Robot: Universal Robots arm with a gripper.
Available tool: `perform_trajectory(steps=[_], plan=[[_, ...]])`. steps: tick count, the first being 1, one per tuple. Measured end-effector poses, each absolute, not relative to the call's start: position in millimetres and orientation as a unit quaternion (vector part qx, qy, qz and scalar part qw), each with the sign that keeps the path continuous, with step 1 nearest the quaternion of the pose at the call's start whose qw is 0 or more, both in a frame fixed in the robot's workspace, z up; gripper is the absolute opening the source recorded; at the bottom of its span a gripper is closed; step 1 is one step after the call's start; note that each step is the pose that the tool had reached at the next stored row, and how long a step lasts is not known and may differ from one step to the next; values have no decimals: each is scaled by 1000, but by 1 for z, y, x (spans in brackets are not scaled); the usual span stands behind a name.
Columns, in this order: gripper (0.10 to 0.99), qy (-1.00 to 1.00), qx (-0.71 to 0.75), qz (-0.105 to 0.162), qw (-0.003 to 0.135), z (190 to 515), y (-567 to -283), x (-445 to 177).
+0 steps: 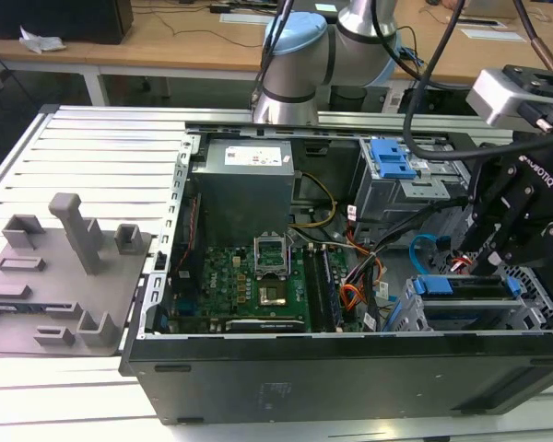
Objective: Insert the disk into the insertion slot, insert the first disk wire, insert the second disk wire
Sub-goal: 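Insert the second disk wire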
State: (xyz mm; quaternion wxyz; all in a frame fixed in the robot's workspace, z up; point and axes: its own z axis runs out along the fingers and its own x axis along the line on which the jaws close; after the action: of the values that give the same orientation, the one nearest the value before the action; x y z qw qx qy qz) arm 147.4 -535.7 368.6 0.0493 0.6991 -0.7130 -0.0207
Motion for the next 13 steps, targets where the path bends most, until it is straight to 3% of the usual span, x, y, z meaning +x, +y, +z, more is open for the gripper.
perform_trajectory(steps=[7, 13], plan=[[361, -713, 699, -20, 50, 369, -512, 150], [361, -672, 739, -17, 51, 369, -507, 150]])
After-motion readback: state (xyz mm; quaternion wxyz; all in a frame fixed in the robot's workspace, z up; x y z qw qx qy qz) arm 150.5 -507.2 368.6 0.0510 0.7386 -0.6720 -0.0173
